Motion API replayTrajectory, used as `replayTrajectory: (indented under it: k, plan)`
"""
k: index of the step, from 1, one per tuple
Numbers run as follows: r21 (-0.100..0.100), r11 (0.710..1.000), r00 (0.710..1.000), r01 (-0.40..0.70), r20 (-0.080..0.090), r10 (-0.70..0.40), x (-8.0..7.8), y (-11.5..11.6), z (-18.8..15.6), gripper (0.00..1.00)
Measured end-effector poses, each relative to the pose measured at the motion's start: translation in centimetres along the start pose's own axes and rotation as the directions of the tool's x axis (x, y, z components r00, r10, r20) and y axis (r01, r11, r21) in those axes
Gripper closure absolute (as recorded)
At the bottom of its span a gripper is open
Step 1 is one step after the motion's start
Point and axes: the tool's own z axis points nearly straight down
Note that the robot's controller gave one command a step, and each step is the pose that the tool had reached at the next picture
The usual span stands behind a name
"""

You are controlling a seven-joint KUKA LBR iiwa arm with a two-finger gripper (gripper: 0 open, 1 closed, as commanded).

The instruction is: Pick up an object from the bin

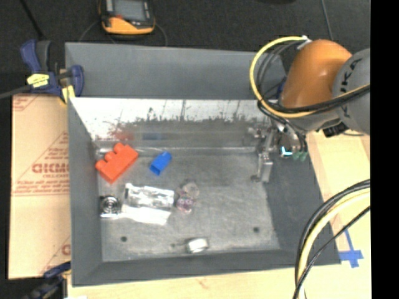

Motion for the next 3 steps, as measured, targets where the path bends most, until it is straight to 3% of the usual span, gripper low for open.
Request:
replayTrajectory:
  k: [1,2,3]
  plan:
    - [0.001,0.994,0.994,0.111,0.000,-0.111,3.7,-5.8,6.0,0.00]
    - [-0.003,0.997,0.997,0.082,0.001,-0.082,8.6,-3.9,8.3,0.00]
    - [0.000,0.988,0.988,0.151,0.008,-0.151,14.0,0.0,8.9,0.00]
